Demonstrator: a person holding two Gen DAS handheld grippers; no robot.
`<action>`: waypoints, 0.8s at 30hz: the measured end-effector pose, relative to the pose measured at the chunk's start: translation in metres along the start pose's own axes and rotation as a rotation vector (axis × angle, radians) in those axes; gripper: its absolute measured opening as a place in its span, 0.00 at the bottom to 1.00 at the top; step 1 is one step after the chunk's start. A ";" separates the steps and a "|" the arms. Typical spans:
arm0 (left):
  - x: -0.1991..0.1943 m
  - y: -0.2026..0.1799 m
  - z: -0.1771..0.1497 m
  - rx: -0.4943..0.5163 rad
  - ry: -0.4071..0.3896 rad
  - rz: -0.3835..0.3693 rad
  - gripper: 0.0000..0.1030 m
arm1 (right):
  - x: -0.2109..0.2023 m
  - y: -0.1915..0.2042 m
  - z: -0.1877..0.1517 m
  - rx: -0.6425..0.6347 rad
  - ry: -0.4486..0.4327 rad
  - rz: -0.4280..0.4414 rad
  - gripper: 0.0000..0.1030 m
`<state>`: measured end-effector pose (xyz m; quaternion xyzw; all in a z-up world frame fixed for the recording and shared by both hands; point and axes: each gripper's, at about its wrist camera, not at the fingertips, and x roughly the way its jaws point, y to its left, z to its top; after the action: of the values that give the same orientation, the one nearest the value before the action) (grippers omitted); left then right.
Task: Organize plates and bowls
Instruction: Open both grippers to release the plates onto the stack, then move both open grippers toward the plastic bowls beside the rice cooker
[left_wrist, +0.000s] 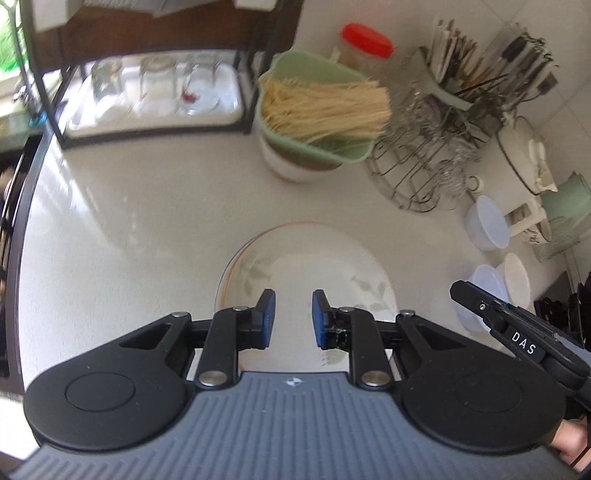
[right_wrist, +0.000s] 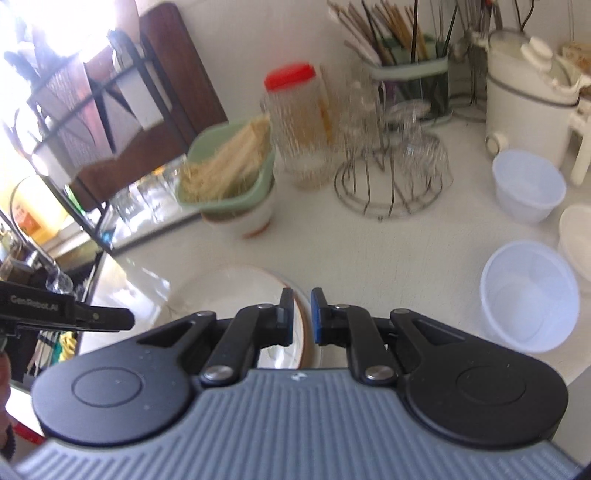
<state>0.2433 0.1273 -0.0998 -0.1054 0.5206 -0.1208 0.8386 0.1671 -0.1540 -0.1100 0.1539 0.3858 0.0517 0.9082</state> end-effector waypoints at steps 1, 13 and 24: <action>-0.003 -0.004 0.003 0.016 -0.006 -0.010 0.23 | -0.004 0.001 0.003 0.003 -0.012 0.002 0.12; -0.025 -0.047 0.018 0.124 -0.099 -0.046 0.23 | -0.052 0.007 0.016 -0.015 -0.155 0.000 0.13; -0.004 -0.103 -0.009 0.106 -0.106 -0.041 0.23 | -0.074 -0.041 0.011 -0.068 -0.187 -0.021 0.13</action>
<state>0.2238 0.0304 -0.0689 -0.0779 0.4663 -0.1596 0.8666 0.1223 -0.2112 -0.0653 0.1233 0.2991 0.0407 0.9454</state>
